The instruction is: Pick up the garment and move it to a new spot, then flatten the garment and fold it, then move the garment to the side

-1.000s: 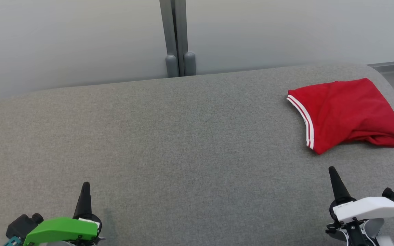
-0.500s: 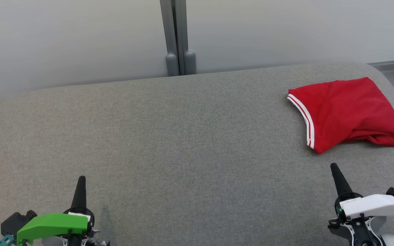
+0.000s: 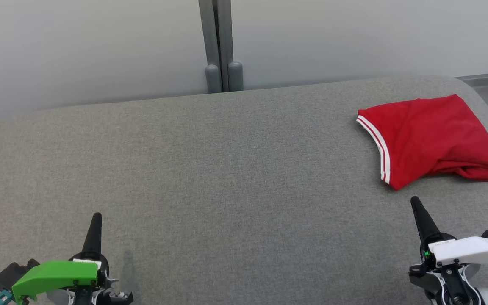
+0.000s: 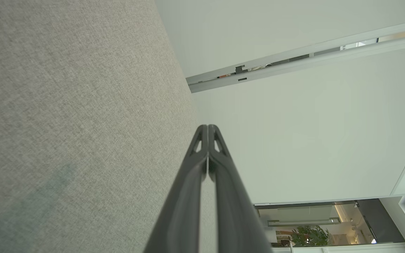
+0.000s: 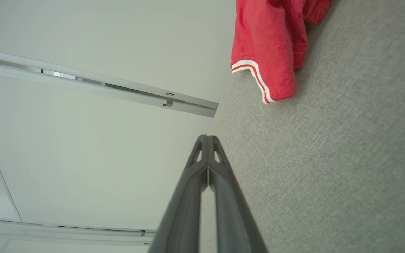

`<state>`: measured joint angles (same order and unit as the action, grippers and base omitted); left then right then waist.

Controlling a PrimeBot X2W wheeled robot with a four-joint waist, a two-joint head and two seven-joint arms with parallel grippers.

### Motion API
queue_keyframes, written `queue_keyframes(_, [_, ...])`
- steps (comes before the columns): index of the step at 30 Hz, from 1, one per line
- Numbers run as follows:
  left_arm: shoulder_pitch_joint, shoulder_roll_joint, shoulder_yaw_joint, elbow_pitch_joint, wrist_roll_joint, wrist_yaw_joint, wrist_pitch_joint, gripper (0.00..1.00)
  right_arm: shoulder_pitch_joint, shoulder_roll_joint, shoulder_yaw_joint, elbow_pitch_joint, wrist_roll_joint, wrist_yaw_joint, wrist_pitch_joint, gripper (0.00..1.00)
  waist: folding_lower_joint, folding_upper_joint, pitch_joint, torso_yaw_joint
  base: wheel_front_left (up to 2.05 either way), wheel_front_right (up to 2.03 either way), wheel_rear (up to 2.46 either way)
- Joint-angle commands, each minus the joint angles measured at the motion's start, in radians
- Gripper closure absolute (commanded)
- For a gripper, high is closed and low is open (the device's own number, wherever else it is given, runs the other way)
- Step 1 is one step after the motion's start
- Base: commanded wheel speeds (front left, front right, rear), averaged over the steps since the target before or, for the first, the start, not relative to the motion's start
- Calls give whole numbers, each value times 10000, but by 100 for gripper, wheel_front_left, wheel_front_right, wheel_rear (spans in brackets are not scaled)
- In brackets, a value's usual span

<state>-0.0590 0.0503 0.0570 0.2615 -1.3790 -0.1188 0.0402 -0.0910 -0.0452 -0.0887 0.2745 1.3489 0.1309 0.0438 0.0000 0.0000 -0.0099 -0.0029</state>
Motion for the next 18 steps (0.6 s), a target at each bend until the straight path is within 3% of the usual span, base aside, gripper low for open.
queue_keyframes(1, [-262, 75, 67, -87, -214, -63, 51, 100, -118, -57, -53, -106, 227, -1, 75, 100, 0, 0, 4, 1, 0, 0, 0])
queue_keyframes(18, [-414, 73, 318, -142, -1352, -107, 408, 100, -189, -68, -169, -226, 1491, -1, 420, 100, 0, 0, 64, 15, 0, 0, 0])
